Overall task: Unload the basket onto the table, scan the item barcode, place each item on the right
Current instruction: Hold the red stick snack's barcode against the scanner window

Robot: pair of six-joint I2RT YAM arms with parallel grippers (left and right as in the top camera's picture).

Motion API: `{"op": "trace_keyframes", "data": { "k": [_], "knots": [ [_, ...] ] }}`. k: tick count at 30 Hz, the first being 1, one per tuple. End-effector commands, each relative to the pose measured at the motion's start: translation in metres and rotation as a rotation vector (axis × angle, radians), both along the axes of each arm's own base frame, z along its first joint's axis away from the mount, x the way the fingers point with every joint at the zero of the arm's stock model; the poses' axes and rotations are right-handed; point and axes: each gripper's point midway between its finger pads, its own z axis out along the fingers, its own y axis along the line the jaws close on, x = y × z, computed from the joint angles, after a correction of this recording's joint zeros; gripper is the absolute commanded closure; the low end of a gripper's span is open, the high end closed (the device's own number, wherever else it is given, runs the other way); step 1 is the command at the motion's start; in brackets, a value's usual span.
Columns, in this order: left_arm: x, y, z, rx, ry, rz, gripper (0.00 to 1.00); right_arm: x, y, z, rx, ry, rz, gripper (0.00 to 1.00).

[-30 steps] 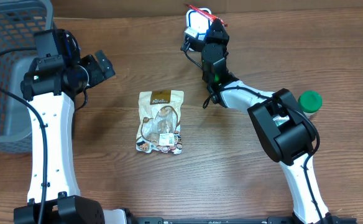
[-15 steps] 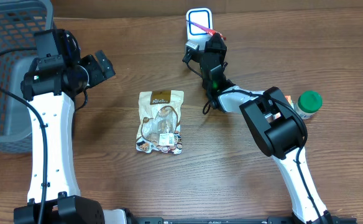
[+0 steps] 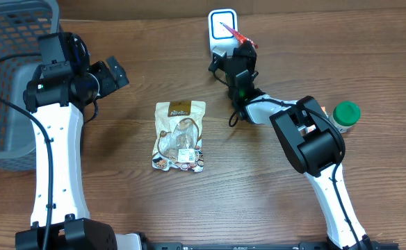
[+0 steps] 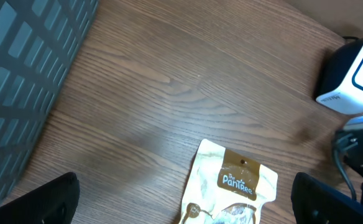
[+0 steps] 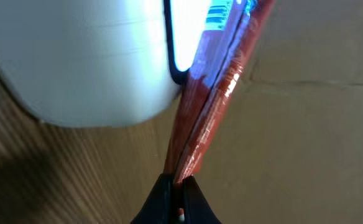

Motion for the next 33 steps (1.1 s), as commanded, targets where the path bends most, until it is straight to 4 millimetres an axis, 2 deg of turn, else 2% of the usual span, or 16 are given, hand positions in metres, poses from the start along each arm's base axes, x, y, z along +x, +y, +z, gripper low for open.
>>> {"op": "trace_keyframes", "data": {
  "k": [1, 16, 24, 27, 30, 33],
  "knots": [
    [-0.001, 0.0, 0.013, 0.019, -0.035, -0.012, 0.0, 0.003, -0.002, 0.0, 0.007, -0.006, -0.012, 0.96],
    [-0.001, 0.0, 0.013, 0.019, -0.034, -0.012, 0.0, 0.0, 0.009, -0.001, -0.046, 0.007, 0.026, 0.96],
    [-0.001, 0.0, 0.013, 0.019, -0.034, -0.012, 0.0, 0.0, 0.005, 0.001, -0.072, 0.004, 0.01, 0.96],
    [-0.001, 0.0, 0.013, 0.019, -0.034, -0.012, 0.0, 0.001, 0.006, 0.009, -0.077, -0.024, 0.009, 0.96],
    [-0.001, 0.0, 0.013, 0.019, -0.034, -0.012, 0.0, 0.002, 0.011, 0.03, -0.058, -0.098, 0.015, 0.96],
    [-0.001, 0.0, 0.013, 0.019, -0.034, -0.012, 0.0, 0.001, 0.013, 0.038, -0.052, -0.109, 0.016, 0.96]
  ]
}}
